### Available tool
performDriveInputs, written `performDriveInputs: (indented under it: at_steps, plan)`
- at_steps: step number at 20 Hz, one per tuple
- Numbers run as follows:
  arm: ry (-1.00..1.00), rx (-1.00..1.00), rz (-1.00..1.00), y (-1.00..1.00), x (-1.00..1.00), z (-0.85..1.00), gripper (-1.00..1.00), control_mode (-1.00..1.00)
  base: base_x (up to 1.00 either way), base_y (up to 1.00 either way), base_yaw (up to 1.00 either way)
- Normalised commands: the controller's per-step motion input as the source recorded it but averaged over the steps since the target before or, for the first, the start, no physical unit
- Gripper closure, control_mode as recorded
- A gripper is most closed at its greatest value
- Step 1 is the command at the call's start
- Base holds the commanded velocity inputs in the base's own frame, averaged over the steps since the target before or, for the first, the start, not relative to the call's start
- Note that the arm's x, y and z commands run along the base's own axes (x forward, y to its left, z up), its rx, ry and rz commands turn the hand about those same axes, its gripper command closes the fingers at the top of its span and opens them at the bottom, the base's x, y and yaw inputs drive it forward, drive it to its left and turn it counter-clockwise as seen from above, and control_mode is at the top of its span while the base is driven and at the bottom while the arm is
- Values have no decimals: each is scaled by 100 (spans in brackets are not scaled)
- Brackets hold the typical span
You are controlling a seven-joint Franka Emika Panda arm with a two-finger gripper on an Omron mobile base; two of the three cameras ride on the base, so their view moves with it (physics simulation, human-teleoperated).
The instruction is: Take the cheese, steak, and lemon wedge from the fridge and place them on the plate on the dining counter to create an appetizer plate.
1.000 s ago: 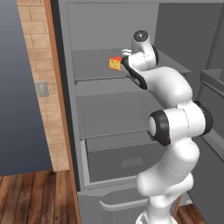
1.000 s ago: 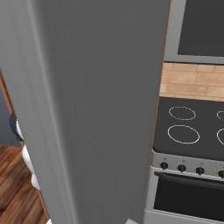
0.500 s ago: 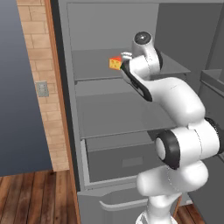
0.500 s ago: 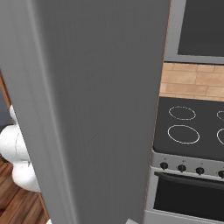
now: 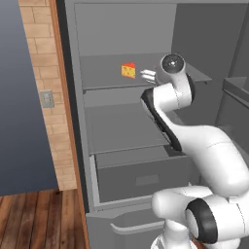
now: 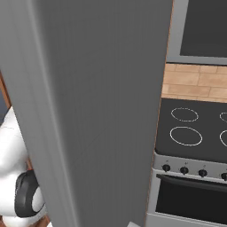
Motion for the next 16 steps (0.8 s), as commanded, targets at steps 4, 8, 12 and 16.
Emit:
performDriveInputs:
  at_steps: [4,8,12,16]
  plan:
    - [-7,0,11,0,-83,0,100,-100,0,0,0]
    - [0,0,14,0,-63,0,100,-100,0,0,0]
    - [0,0,0,0,0,0,100,100,-92,0,18]
    - [0,0,0,0,0,0,100,100,-100,18,20]
